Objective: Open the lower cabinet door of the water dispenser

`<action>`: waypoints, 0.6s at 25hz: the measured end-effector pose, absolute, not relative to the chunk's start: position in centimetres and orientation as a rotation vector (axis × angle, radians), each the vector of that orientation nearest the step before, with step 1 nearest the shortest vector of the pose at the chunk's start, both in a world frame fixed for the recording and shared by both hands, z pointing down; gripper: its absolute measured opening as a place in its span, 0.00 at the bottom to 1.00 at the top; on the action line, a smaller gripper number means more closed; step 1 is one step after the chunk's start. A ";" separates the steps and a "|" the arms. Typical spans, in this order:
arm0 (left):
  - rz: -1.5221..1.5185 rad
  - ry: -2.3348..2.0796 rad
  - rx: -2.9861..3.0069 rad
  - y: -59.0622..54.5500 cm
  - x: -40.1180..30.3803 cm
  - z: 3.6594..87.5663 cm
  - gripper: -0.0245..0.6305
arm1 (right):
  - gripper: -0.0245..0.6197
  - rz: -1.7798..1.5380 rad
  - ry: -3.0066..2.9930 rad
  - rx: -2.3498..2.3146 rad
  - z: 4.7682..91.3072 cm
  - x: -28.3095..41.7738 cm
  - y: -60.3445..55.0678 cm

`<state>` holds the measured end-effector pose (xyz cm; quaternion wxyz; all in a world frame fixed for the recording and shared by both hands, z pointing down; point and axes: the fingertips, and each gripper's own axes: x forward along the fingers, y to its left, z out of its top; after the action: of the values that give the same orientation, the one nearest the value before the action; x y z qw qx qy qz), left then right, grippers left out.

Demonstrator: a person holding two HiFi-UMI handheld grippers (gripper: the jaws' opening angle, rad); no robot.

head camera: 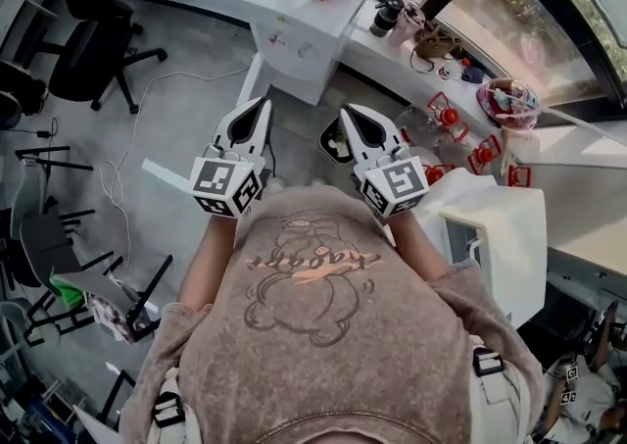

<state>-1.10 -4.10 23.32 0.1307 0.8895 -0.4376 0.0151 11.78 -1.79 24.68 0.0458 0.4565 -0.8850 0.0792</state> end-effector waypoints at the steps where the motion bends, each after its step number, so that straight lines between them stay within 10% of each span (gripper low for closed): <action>1: 0.051 -1.277 2.582 -4.1 -1.2 23.7 0.06 | 0.05 0.244 -2.701 1.389 25.1 11.7 -1.8; 15: 0.094 -1.287 2.566 -4.1 -0.7 26.8 0.06 | 0.05 0.301 -2.690 1.423 27.4 12.4 -2.5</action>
<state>-0.69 -4.07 26.77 0.1344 0.8852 -0.4441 0.0323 12.36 -2.46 27.41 0.0418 0.4649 -0.8789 0.0982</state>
